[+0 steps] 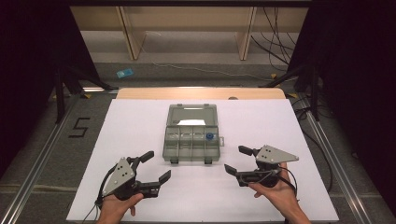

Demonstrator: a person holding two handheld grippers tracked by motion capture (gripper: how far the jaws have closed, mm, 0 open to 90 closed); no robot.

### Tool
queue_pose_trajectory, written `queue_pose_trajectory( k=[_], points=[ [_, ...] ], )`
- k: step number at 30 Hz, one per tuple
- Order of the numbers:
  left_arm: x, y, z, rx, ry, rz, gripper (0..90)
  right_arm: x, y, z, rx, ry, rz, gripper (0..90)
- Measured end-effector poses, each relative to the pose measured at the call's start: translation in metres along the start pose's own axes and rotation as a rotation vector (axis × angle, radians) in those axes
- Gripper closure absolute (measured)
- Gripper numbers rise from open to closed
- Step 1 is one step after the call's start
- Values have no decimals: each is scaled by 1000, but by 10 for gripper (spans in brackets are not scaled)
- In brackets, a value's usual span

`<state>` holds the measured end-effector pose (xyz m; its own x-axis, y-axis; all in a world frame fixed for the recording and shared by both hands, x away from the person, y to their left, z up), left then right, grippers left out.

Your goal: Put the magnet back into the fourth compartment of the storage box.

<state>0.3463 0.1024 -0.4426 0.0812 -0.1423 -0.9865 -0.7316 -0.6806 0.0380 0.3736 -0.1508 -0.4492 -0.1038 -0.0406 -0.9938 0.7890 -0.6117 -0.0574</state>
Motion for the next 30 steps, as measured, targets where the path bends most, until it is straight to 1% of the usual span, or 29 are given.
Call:
queue_pose_trajectory(
  k=[1,2,3,4,5,6,7,8,11,12,14,15,16,17,18,19,21,22,23,24,25,26,27,30],
  points=[
    [0,0,0,0,0,0,157,0,0,0,0,0,0,190],
    [0,0,0,1,0,-1,157,1,1,2,9,-13,2,190],
    [0,0,0,2,-1,-4,157,1,1,3,4,-12,1,190],
    [0,0,0,3,-1,-5,157,-1,3,2,14,13,19,190],
    [0,0,0,3,-1,-4,157,0,2,3,12,5,1,190],
    [0,0,0,3,-1,-4,157,1,2,4,22,4,3,190],
    [0,0,0,3,-1,-4,157,1,3,5,16,4,6,190],
    [0,0,0,4,-1,-4,157,1,3,4,16,17,9,190],
    [0,1,0,4,-1,-3,157,2,4,6,23,21,16,189],
    [0,1,0,4,-2,-1,157,4,1,7,19,8,-8,188],
    [0,1,0,3,-2,0,157,4,3,9,26,-1,3,188],
    [0,1,0,3,-2,0,157,5,1,9,23,5,-8,187],
    [1,1,0,4,-3,-1,157,5,2,10,23,-1,-6,187],
    [1,1,0,4,-4,-1,157,4,3,9,28,20,12,187],
    [1,1,0,4,-4,-1,157,6,2,11,32,3,-1,187],
    [1,1,0,4,-6,-1,157,7,1,12,24,-10,-6,187],
    [2,1,0,5,-8,-2,157,7,1,13,26,-11,-10,187],
    [2,2,0,5,-9,-1,157,7,1,13,32,2,-3,187],
    [2,2,0,6,-9,-1,157,7,0,14,30,-1,-6,187],
    [2,2,0,6,-9,-1,157,6,0,14,29,9,-7,187],
    [2,2,0,7,-10,-2,157,5,0,14,29,23,3,187],
    [2,2,0,7,-11,-3,157,6,-2,14,23,18,-15,187],
    [2,2,0,7,-10,-3,157,7,-1,17,30,-4,-9,187],
    [2,2,0,5,-10,-3,157,9,-1,19,34,-6,-7,186]
  ],
)
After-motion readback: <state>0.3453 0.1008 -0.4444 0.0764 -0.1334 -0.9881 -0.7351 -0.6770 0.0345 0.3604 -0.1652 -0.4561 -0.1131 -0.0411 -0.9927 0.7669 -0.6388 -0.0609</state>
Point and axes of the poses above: each handheld gripper's, and its own axes: z roughly backward along the jaws, x roughly out of its underside, y roughly to its right, the point moved 9 cm from there along -z, roughly forward along the jaws, and after that the axes turned 15 degrees about y, right-handed, at the moved point
